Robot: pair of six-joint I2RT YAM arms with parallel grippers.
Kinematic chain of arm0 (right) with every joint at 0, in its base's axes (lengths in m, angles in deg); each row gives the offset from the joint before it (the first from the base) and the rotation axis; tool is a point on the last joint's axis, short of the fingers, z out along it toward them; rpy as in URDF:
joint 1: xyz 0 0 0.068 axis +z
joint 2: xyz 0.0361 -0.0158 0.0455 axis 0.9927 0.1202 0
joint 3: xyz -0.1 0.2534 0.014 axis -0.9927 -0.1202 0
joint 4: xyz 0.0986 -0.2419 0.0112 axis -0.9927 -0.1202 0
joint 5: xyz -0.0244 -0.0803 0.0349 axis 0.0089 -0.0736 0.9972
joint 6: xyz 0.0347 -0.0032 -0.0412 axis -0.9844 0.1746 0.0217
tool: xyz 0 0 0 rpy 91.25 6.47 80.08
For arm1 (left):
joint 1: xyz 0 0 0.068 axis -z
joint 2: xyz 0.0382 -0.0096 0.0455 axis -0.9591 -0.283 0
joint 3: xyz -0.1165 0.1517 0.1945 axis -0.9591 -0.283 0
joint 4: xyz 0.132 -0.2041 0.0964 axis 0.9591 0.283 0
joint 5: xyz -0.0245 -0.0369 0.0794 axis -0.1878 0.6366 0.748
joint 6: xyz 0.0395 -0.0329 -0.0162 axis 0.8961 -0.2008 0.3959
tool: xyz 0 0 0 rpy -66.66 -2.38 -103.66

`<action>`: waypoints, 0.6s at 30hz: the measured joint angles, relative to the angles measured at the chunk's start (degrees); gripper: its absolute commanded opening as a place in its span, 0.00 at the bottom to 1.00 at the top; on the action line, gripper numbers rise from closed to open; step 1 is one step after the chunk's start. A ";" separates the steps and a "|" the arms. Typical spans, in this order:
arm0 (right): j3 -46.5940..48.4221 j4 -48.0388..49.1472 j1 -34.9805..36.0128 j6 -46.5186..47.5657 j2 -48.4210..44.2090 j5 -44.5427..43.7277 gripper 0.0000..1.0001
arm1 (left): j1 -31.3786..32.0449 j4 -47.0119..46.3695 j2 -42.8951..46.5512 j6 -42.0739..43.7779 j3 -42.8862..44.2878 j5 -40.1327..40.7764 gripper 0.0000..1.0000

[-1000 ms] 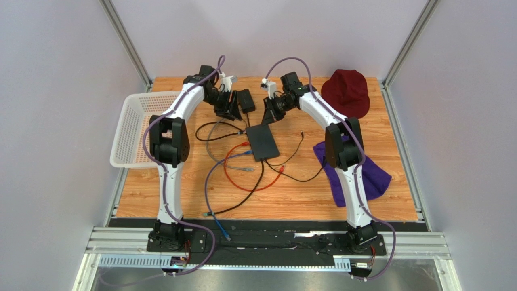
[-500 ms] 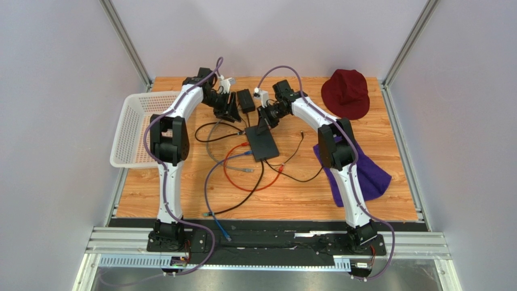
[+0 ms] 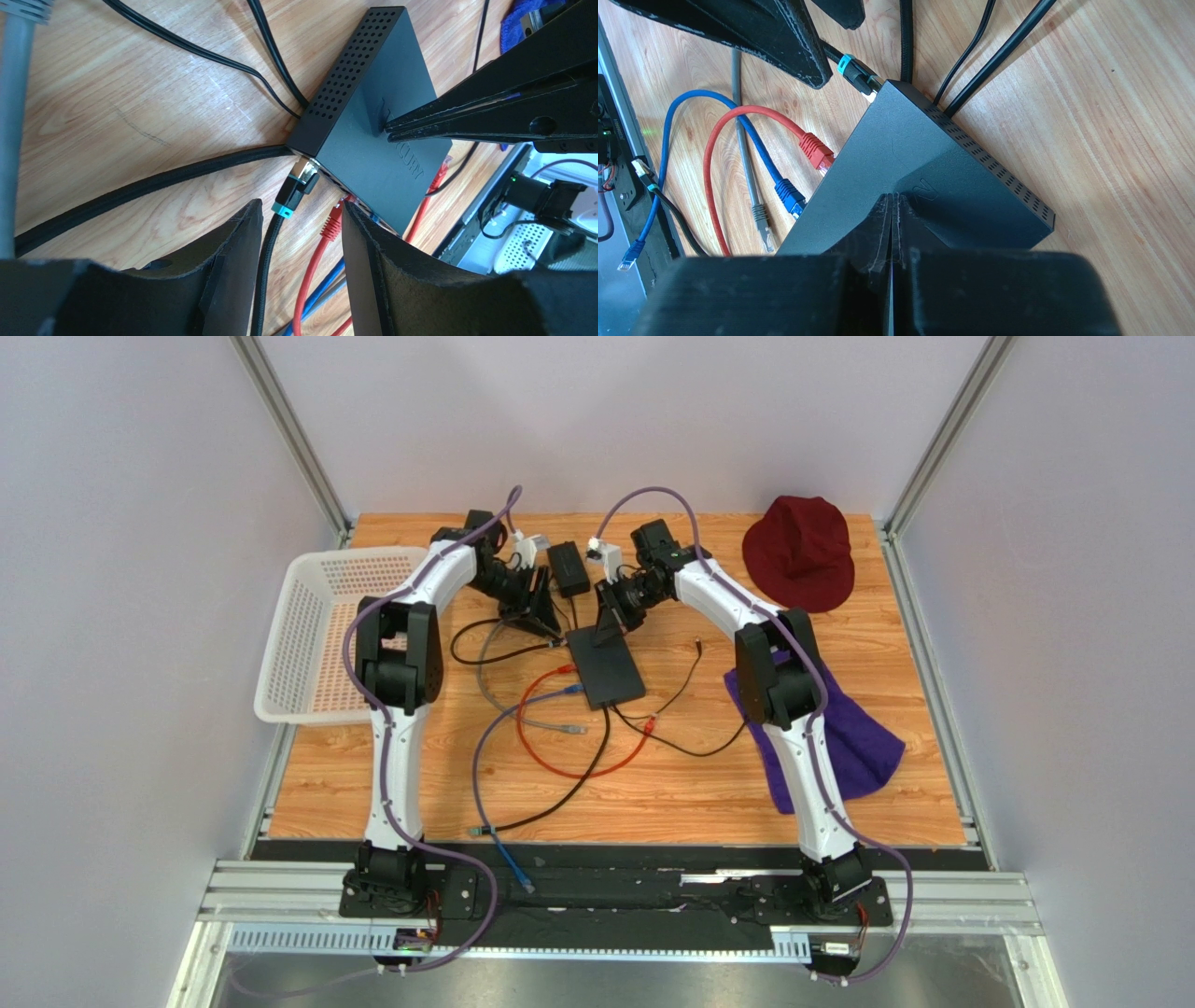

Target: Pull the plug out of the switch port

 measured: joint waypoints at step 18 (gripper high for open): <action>1.31 -1.16 0.00 -0.02 0.74 0.09 0.00 | 0.02 1.11 -3.04 1.29 -0.07 -4.50 0.51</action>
